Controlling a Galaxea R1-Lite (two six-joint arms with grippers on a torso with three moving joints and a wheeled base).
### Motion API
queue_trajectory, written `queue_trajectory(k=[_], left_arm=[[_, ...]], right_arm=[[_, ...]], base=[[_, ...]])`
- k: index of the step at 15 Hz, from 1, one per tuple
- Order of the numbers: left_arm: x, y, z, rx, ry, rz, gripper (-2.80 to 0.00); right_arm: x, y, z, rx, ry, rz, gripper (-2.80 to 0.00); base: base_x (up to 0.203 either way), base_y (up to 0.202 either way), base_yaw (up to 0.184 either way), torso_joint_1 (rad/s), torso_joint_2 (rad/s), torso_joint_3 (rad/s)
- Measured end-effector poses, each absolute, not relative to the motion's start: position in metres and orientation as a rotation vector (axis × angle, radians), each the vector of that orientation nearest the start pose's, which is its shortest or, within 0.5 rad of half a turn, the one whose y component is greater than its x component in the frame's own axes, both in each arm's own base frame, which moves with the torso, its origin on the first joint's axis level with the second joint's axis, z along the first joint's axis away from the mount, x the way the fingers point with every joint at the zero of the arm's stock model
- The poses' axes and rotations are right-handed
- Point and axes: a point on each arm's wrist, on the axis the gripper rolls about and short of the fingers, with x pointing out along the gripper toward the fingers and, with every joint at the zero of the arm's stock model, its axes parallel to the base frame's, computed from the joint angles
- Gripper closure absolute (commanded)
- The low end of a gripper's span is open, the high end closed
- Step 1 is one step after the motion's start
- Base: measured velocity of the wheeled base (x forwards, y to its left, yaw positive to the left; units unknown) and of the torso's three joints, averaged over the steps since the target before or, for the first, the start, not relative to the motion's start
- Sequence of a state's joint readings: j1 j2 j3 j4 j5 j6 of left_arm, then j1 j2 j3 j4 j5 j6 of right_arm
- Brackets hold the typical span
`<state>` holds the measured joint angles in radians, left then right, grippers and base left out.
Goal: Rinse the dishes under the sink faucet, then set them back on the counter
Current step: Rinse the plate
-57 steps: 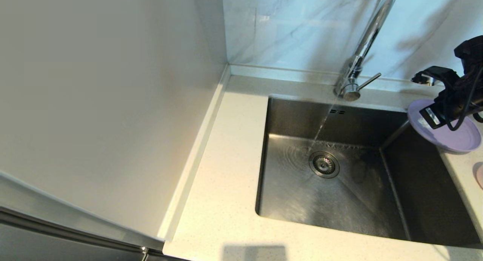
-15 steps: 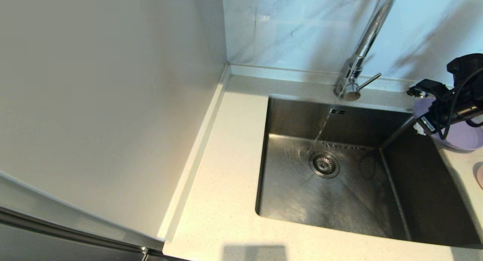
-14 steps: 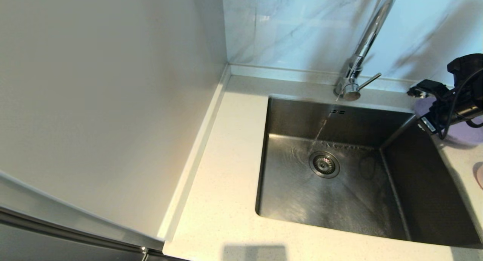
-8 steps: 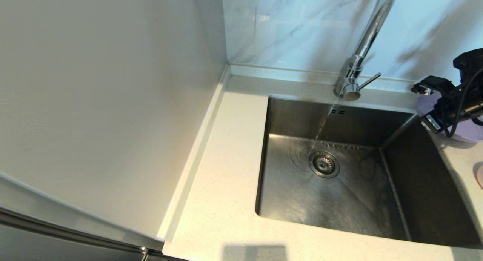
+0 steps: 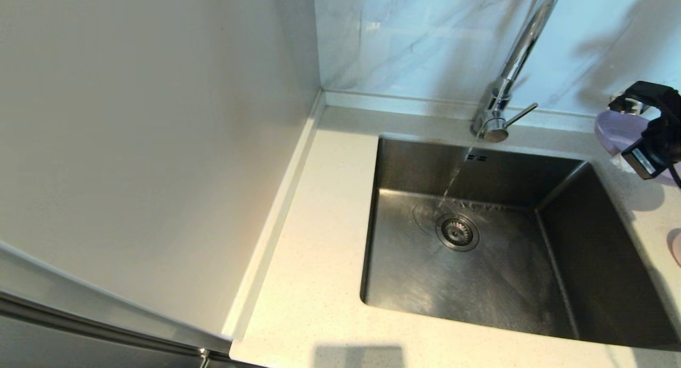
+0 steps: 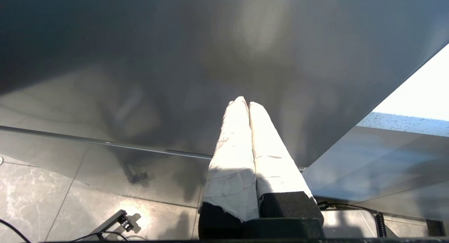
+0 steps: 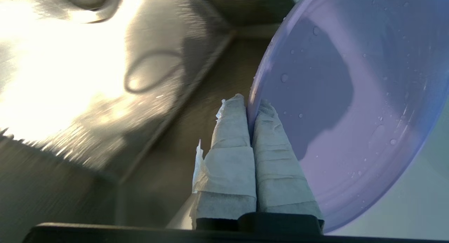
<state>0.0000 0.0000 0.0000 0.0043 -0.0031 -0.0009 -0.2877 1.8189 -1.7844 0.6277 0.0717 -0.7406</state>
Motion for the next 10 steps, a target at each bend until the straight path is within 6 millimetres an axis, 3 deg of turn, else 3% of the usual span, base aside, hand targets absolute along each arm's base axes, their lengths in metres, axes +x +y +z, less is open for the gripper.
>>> queue_trajectory(k=[3, 7, 10], left_arm=[[-0.023, 0.0, 0.075, -0.002, 0.005, -0.002, 0.0], [-0.023, 0.0, 0.075, -0.002, 0.004, -0.003, 0.0], [-0.023, 0.0, 0.075, -0.001, 0.005, -0.004, 0.0]], right_arm=[[0.266, -0.074, 0.311, -0.632, 0.705, 0.202, 0.0], [0.191, -0.046, 0.319, -0.733, 0.777, 0.54, 0.0], [0.162, -0.022, 0.321, -0.802, 0.778, 0.731, 0.0]], base=[[0.0, 0.0, 0.0, 0.0, 0.0, 0.0], [0.0, 0.0, 0.0, 0.0, 0.0, 0.0], [0.0, 0.0, 0.0, 0.0, 0.0, 0.0]])
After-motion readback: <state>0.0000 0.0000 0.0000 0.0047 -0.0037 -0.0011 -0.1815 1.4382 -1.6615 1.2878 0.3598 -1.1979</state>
